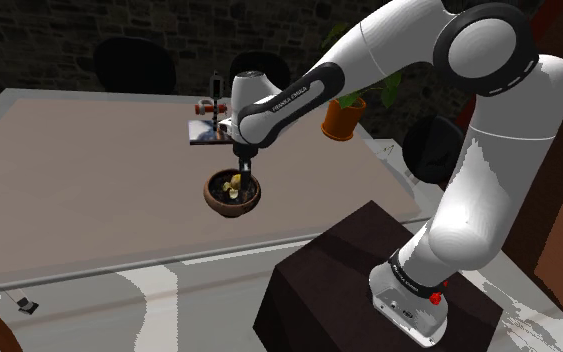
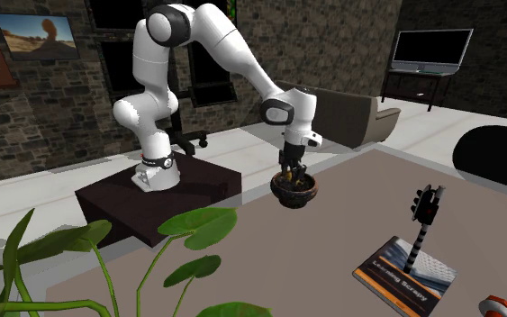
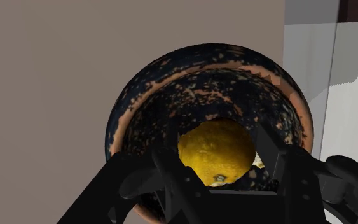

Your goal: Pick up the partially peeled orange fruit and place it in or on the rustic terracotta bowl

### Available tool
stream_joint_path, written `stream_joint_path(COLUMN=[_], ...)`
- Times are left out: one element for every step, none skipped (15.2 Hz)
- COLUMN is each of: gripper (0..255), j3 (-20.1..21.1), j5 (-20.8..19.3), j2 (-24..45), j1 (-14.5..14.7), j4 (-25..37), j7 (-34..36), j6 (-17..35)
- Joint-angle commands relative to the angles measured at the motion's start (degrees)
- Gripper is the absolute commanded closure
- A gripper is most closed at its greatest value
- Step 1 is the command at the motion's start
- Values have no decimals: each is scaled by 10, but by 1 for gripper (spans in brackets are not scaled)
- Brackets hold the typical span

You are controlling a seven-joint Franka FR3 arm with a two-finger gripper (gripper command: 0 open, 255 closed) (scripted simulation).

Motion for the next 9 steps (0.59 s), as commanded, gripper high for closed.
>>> stream_joint_path(gripper=[255, 255, 255, 255, 255, 0, 0, 0, 0], j3=[0, 0, 0, 0, 0, 0, 0, 0, 0], j5=[0, 0, 0, 0, 0, 0, 0, 0, 0], j2=[1, 1, 1, 1, 1, 1, 1, 1, 1], j1=[0, 0, 0, 0, 0, 0, 0, 0, 0], j4=[0, 0, 0, 0, 0, 0, 0, 0, 0], j7=[0, 0, 0, 0, 0, 0, 0, 0, 0], j6=[1, 1, 1, 1, 1, 1, 1, 1, 1])
